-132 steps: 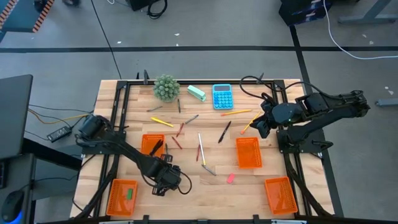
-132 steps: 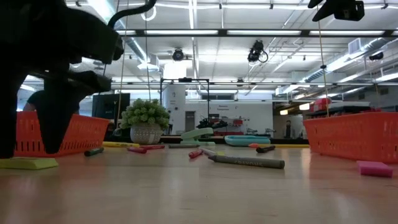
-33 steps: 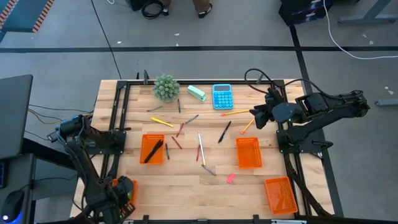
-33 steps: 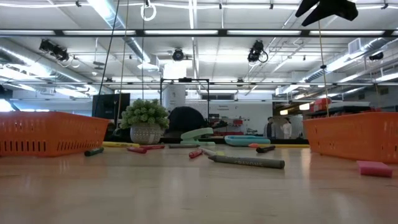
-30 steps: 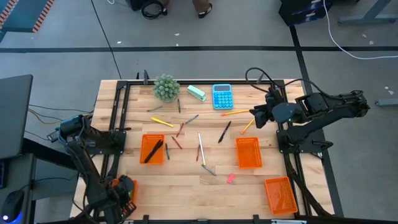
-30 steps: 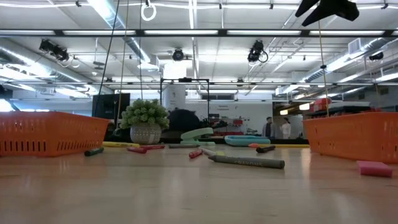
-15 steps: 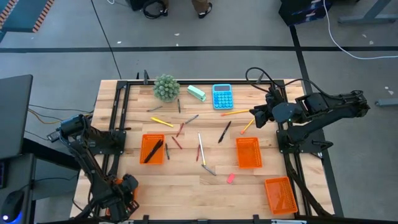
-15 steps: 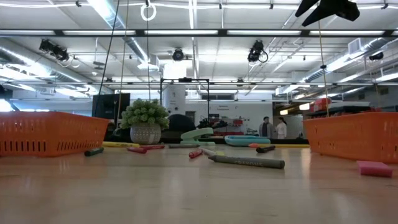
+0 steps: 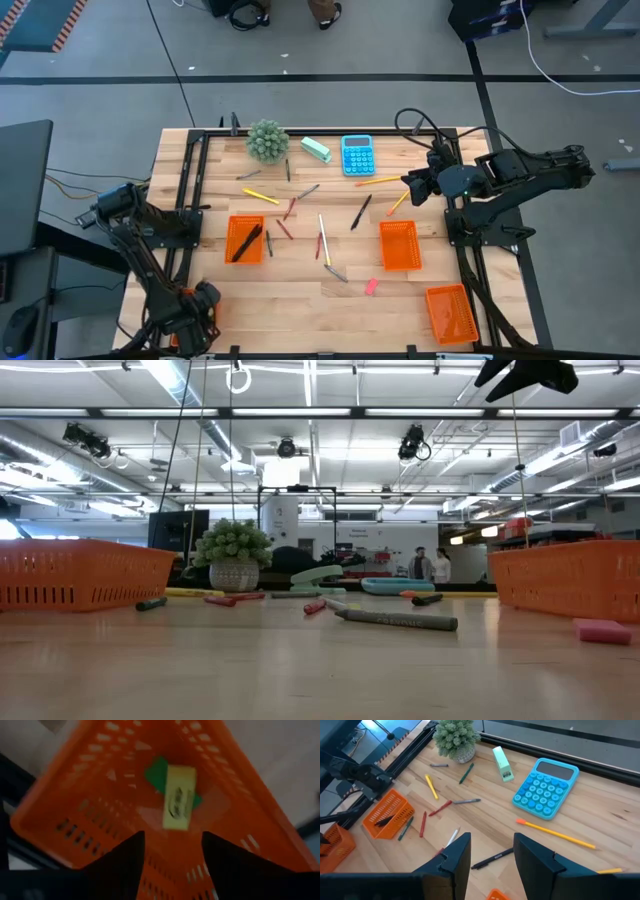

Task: Sort crayons/erasers/pens/pencils in bins
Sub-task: Put the top red crayon into the top right orange basket

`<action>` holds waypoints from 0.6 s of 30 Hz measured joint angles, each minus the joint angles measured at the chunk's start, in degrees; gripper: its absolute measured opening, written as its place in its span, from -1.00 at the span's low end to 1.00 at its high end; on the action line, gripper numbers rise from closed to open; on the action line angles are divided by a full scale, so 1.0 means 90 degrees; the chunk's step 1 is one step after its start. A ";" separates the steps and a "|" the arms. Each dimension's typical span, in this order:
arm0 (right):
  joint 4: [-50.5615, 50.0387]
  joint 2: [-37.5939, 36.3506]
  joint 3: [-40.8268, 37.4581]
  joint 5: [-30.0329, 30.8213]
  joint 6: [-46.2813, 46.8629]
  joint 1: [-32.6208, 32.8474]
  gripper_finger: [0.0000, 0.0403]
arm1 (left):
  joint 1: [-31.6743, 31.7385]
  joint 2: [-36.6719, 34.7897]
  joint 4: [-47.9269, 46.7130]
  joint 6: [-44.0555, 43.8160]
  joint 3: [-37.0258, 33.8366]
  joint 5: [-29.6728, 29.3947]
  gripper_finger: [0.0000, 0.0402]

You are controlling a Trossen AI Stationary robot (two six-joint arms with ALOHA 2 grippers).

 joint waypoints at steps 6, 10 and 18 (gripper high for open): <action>0.0000 -0.0002 0.0000 0.0000 -0.0205 0.0000 -0.23 | 0.0184 -0.0328 -0.0145 0.0047 0.0432 -0.0180 0.05; 0.0000 -0.0002 0.0000 0.0007 -0.0367 -0.0001 -0.23 | 0.0454 -0.0410 -0.0566 0.0517 0.0905 -0.0591 -0.02; -0.0002 -0.0002 0.0000 0.0143 -0.0467 -0.0002 -0.23 | 0.1991 -0.0420 -0.1176 0.2592 0.1618 -0.1505 -0.18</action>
